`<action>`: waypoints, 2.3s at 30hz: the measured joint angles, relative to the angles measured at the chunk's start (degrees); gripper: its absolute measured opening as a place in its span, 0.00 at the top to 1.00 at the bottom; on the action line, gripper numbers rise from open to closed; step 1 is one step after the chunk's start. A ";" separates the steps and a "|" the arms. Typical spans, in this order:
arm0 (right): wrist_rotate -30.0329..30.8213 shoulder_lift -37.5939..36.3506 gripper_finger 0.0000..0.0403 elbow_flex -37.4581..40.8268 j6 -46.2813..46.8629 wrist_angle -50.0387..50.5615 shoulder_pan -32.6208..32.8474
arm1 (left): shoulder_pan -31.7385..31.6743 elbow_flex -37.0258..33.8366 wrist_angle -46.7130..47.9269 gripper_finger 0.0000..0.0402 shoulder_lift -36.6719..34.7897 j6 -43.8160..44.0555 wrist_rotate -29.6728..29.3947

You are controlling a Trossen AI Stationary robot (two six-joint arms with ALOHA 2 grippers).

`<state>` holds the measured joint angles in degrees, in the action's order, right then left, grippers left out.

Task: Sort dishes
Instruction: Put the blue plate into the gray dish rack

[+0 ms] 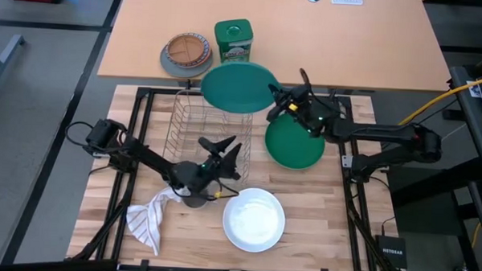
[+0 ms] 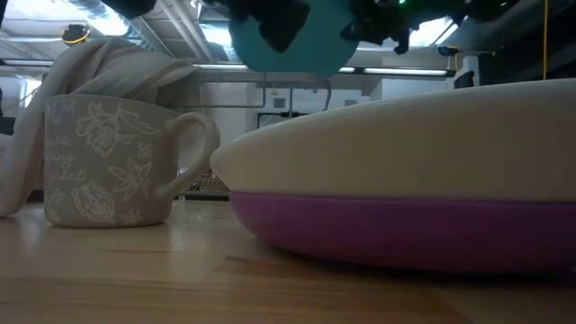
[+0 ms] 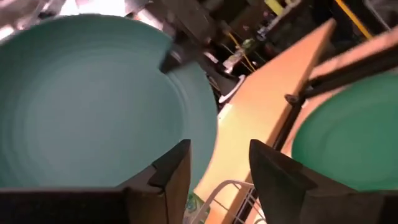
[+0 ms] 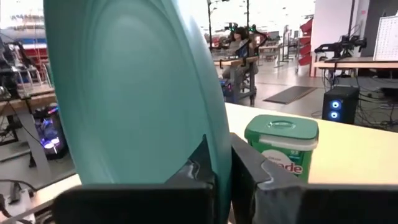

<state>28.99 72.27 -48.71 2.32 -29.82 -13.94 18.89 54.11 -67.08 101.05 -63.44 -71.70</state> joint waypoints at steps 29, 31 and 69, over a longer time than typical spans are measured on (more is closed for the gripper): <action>7.51 27.47 0.96 -19.90 -22.39 4.36 -0.36 | 13.12 0.00 9.64 0.62 -30.19 -0.70 -10.68; 7.85 28.21 0.96 -19.91 -23.38 4.69 -0.36 | 13.54 -0.02 9.85 0.62 -30.46 -0.32 -10.67; 3.46 33.97 0.70 -19.95 -23.14 7.39 -0.34 | 14.09 -0.13 32.17 0.62 -30.46 15.57 -10.63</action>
<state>32.44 106.24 -68.66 -20.82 -22.43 -14.28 32.97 53.98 -34.91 70.59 -47.88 -82.32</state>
